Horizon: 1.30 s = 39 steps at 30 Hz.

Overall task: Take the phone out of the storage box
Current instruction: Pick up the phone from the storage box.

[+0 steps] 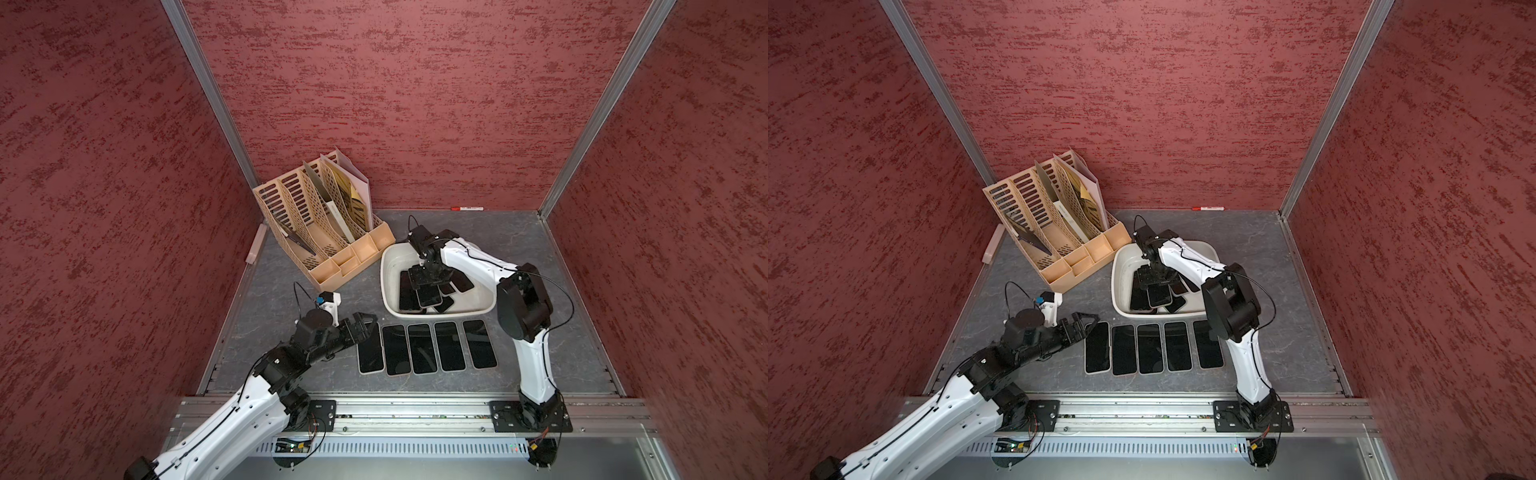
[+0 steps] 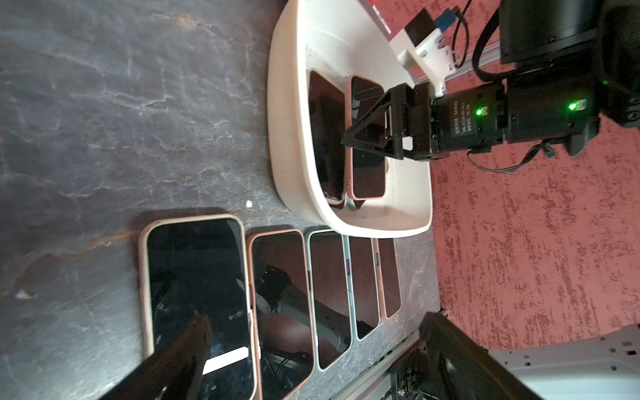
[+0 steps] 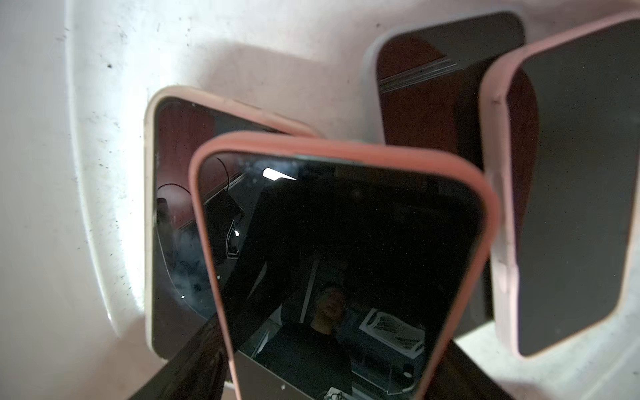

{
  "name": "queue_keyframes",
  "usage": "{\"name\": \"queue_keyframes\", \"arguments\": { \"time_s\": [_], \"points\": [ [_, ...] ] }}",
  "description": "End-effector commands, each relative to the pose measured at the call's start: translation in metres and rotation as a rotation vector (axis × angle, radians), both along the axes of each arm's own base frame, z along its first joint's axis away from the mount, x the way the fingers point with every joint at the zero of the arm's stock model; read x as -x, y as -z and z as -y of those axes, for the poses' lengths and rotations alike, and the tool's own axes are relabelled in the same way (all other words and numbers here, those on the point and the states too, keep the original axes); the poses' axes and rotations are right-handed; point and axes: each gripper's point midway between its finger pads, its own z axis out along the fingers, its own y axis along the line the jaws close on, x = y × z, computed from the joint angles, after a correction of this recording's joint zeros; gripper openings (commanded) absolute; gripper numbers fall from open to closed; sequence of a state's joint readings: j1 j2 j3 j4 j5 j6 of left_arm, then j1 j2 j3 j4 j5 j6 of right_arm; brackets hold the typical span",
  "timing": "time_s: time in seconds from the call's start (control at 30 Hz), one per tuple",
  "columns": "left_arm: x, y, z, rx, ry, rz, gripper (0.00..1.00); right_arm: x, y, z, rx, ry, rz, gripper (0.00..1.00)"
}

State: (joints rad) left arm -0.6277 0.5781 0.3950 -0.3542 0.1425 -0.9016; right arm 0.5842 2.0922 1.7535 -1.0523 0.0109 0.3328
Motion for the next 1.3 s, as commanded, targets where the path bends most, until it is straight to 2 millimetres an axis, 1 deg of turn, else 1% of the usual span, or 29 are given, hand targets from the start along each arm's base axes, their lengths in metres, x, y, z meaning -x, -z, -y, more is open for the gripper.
{"name": "queue_keyframes", "arguments": {
  "time_s": [0.0,0.1,0.23,0.3,0.4,0.6,0.73,0.87,0.93,1.27],
  "points": [
    [-0.007,-0.026,0.014,0.016,0.062,0.086,1.00,-0.013,-0.043,0.004,-0.096,0.061,0.098,0.78],
    [-0.015,-0.041,0.035,0.020,0.125,0.152,1.00,-0.013,-0.060,0.008,-0.165,0.103,0.094,0.78],
    [-0.024,-0.053,0.066,-0.008,0.211,0.216,1.00,-0.006,-0.084,0.013,-0.239,0.140,0.102,0.78],
    [-0.027,-0.057,0.083,-0.009,0.252,0.245,1.00,0.001,-0.096,0.013,-0.269,0.142,0.100,0.78],
    [-0.033,-0.064,0.103,0.018,0.278,0.280,1.00,0.015,-0.113,0.015,-0.317,0.148,0.106,0.78],
    [-0.043,-0.080,0.132,0.083,0.325,0.325,1.00,0.042,-0.137,0.022,-0.376,0.150,0.116,0.79],
    [-0.046,-0.084,0.149,0.093,0.358,0.321,0.99,0.054,-0.147,0.026,-0.393,0.140,0.123,0.79],
    [-0.048,-0.086,0.160,0.120,0.367,0.310,0.96,0.061,-0.158,0.028,-0.412,0.131,0.132,0.78],
    [-0.050,-0.087,0.163,0.129,0.362,0.304,0.94,0.064,-0.161,0.027,-0.423,0.124,0.127,0.79],
    [-0.055,-0.090,0.166,0.120,0.344,0.304,0.90,0.072,-0.170,0.020,-0.478,0.104,0.103,0.78]
  ]
}}
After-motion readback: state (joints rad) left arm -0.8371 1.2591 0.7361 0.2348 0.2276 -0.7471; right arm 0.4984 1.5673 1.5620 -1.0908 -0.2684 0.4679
